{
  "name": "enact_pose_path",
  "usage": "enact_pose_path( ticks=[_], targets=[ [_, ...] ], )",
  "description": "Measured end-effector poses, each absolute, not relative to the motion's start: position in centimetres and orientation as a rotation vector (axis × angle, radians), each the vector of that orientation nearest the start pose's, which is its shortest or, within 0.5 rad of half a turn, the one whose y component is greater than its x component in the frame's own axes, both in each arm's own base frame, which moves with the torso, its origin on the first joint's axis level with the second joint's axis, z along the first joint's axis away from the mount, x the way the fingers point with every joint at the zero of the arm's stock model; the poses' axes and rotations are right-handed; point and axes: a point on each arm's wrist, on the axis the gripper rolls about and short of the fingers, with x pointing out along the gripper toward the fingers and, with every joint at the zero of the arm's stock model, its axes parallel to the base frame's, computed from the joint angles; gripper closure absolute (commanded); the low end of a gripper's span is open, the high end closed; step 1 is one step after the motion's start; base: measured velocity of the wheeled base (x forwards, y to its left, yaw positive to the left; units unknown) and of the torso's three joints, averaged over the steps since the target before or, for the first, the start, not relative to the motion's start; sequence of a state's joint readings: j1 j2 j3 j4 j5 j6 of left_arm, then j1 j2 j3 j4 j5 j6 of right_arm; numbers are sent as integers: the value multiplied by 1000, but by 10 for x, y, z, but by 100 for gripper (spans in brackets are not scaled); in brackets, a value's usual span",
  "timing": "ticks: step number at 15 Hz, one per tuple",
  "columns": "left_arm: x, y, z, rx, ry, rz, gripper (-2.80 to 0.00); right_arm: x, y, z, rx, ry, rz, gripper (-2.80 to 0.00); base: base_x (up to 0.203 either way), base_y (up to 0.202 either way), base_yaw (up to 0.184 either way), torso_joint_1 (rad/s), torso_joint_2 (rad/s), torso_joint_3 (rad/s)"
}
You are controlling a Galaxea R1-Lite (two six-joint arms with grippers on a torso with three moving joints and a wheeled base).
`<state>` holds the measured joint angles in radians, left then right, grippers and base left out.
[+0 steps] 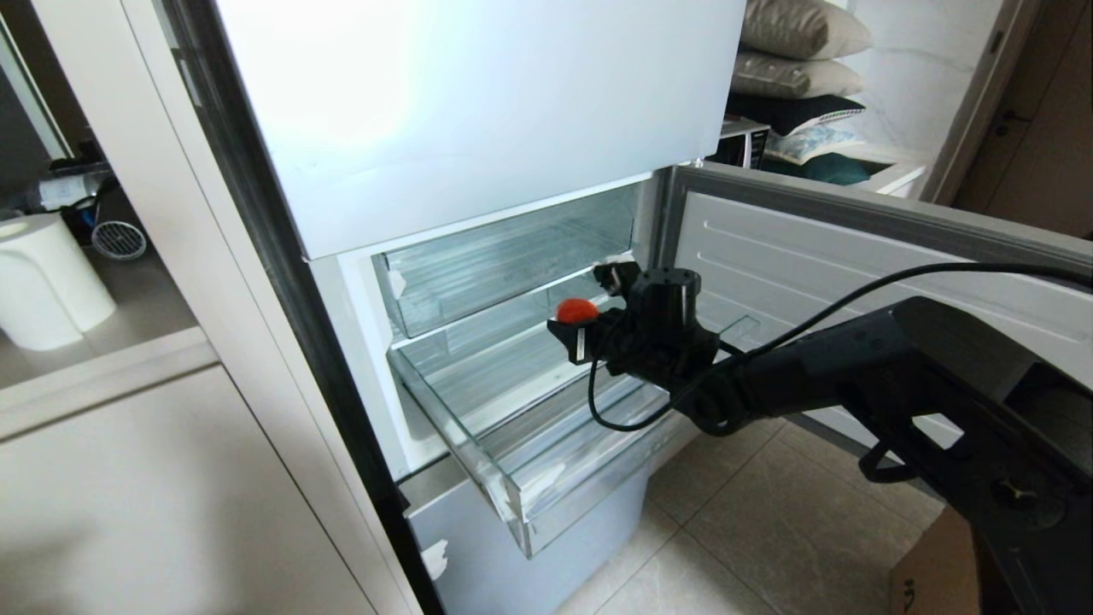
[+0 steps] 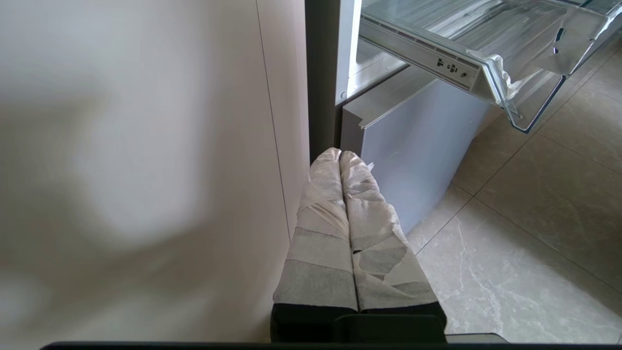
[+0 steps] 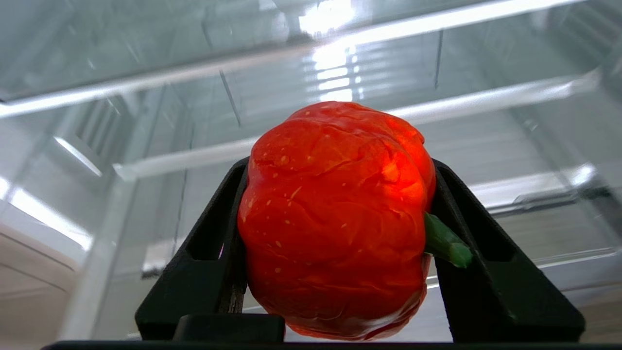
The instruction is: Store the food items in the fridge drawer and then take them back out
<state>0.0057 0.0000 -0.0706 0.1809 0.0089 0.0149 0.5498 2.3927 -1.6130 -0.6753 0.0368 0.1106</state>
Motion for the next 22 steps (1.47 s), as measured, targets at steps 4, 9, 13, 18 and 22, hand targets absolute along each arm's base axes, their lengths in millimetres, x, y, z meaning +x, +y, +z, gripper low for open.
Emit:
enact_pose_path(
  ticks=[4,9,13,18,22],
  targets=[
    [-29,0,76,15,110,14,0,435,265,109,72,189,572,0,0,0,0,0,0,0],
    [-29,0,76,15,111,14,0,446,266,108,63,251,559,0,0,0,0,0,0,0],
    [-29,0,76,15,111,14,0,452,264,107,47,332,551,0,0,0,0,0,0,0],
    [-29,0,76,15,111,14,0,459,263,104,40,362,540,0,0,0,0,0,0,0],
    [-29,0,76,15,111,14,0,461,263,98,34,387,537,-280,0,0,0,0,0,0]
  ],
)
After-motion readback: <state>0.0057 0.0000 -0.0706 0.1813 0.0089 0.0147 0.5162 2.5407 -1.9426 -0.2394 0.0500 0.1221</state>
